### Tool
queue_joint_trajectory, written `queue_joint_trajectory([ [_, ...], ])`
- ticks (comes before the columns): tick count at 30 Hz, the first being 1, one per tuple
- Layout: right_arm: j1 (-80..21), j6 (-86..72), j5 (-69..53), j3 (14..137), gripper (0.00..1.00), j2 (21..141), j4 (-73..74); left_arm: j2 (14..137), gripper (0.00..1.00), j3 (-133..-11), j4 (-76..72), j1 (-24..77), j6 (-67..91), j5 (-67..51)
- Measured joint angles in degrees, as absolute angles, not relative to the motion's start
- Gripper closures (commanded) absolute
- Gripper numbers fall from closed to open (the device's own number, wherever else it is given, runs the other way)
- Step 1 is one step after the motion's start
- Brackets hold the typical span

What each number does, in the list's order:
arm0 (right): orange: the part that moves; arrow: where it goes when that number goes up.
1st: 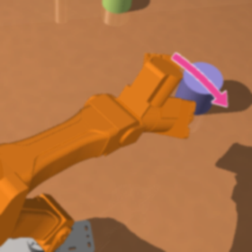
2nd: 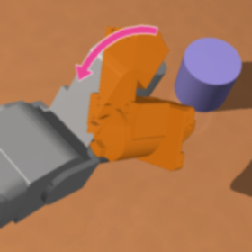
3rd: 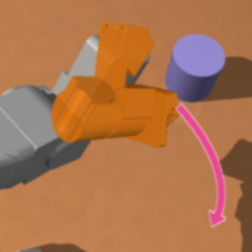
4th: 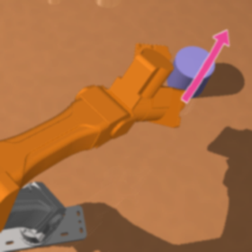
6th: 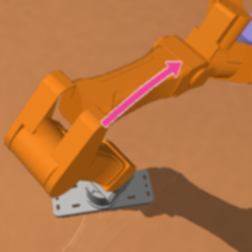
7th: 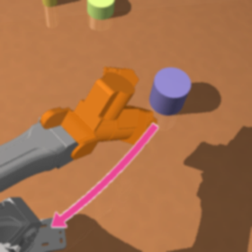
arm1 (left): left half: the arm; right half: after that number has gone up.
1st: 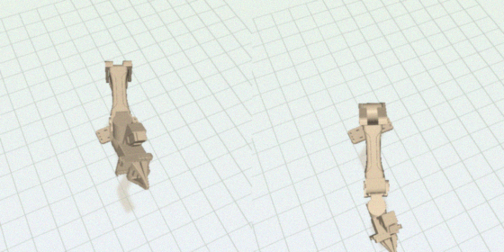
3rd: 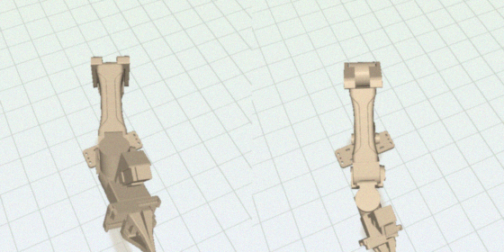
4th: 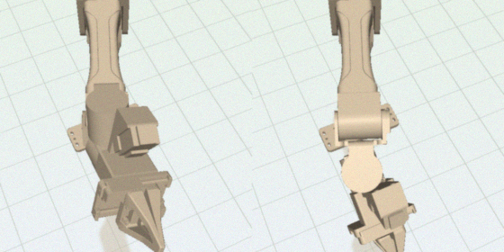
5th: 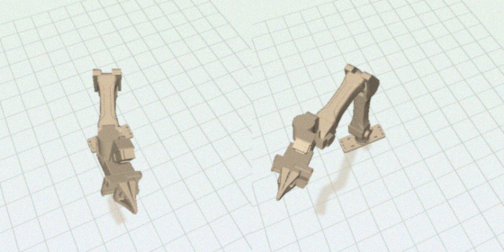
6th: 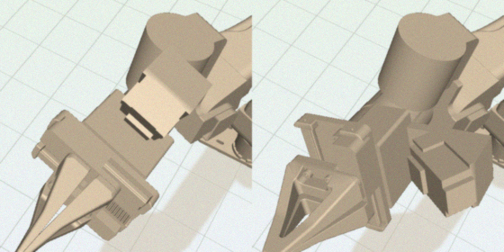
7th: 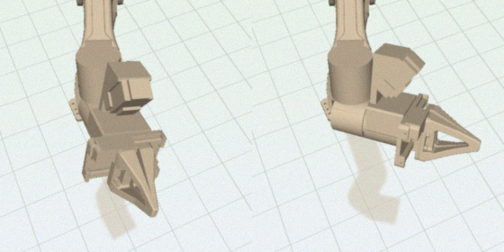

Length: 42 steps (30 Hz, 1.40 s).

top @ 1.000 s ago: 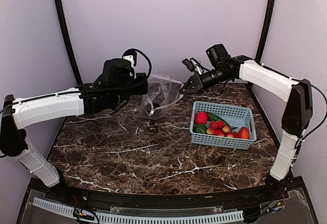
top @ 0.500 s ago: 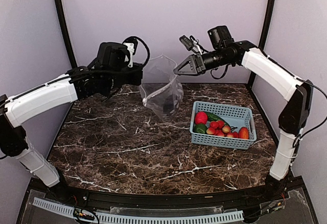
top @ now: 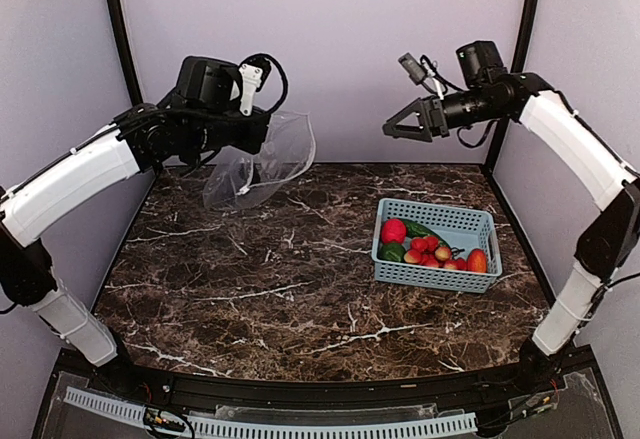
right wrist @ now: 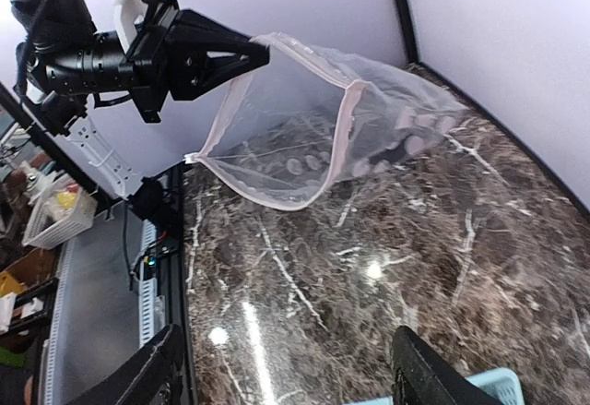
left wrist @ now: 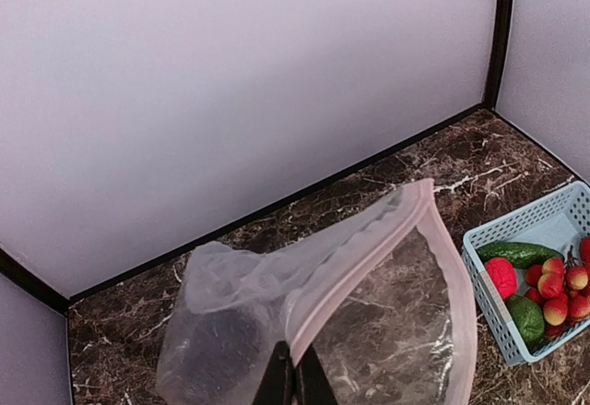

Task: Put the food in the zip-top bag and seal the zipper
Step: Adjust the zipper food storage bag at the center of the board, then adjust the fake fruit in the bin.

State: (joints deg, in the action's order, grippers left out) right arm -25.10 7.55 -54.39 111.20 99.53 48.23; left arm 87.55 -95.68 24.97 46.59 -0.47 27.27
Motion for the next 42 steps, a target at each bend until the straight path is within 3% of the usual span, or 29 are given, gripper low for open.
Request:
queue_joint_trajectory([
  [9,-12.88,29.08,-43.40,87.13,0.40,81.14,53.60,92.20,0.99,-86.06,22.48,46.17,-0.95,18.22],
  [14,-7.64,37.76,-37.80,77.84,0.45,83.09,59.16,91.00,0.99,-79.02,18.13,45.76,-1.10,14.94],
  [21,-3.01,43.94,-31.29,78.78,0.53,88.79,62.26,80.84,0.99,-68.90,10.20,45.10,-0.84,13.23],
  [24,-2.94,47.24,-27.51,79.13,0.63,90.76,62.46,78.46,0.99,-67.64,7.97,44.97,-0.14,12.51],
  [36,-2.96,59.29,-16.84,79.07,0.64,98.59,59.42,77.78,0.99,-65.32,4.73,44.84,1.28,10.41],
  [42,-3.33,62.74,-13.85,78.78,0.59,103.28,57.87,77.73,0.99,-65.23,4.36,44.84,1.41,10.20],
])
